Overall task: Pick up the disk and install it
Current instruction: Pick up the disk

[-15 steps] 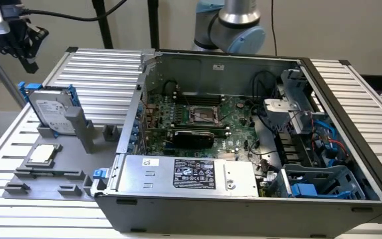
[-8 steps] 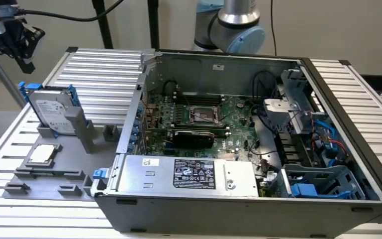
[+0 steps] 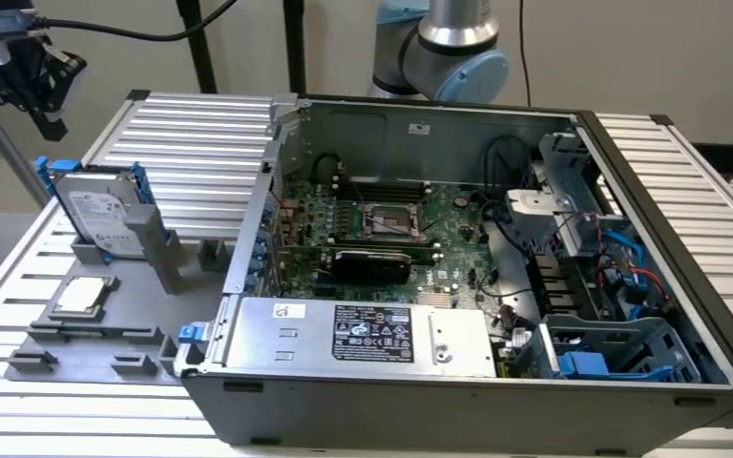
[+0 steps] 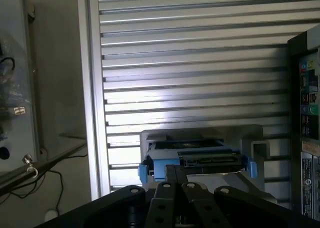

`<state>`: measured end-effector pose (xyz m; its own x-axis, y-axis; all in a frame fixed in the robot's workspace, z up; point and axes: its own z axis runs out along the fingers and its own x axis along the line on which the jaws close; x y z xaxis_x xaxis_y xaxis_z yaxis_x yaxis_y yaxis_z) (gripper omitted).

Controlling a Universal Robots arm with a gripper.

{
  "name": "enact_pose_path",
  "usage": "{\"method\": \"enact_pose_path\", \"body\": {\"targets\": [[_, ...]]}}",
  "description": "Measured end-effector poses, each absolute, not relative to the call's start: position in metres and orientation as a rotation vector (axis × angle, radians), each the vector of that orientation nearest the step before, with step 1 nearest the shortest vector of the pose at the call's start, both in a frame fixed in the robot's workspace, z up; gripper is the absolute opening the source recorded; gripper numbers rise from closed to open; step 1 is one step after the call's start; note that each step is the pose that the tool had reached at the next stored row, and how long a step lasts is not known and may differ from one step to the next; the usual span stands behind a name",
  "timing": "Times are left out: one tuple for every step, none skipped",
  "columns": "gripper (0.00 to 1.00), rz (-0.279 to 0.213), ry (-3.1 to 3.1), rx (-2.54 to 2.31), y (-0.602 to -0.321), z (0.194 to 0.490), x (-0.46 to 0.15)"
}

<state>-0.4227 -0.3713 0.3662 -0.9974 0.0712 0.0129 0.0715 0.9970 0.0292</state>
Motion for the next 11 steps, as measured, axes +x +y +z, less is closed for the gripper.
{"method": "enact_pose_path", "body": {"targets": [[0.0, -0.046, -3.127, -0.112, -0.3713, 0.3662, -0.4227], [0.0, -0.046, -3.127, -0.112, -0.3713, 0.3662, -0.4227], [0.0, -0.046, -3.127, -0.112, -0.3713, 0.3662, -0.4227], [0.0, -0.046, -3.127, -0.11, -0.3713, 0.3662, -0.4227], [0.0, -0.046, -3.128, -0.094, -0.3713, 0.3662, -0.4227], [0.0, -0.046, -3.128, -0.068, -0.3713, 0.3662, -0.4227], [0.0, -0.046, -3.128, -0.038, -0.3713, 0.3662, -0.4227], [0.0, -0.046, -3.128, -0.01, -0.3713, 0.3662, -0.4227], [0.0, -0.046, -3.128, 0.018, -0.3713, 0.3662, -0.4227], [0.0, -0.045, -3.128, 0.046, -0.3713, 0.3661, -0.4227], [0.0, -0.045, -3.127, 0.075, -0.3713, 0.366, -0.4227]]}}
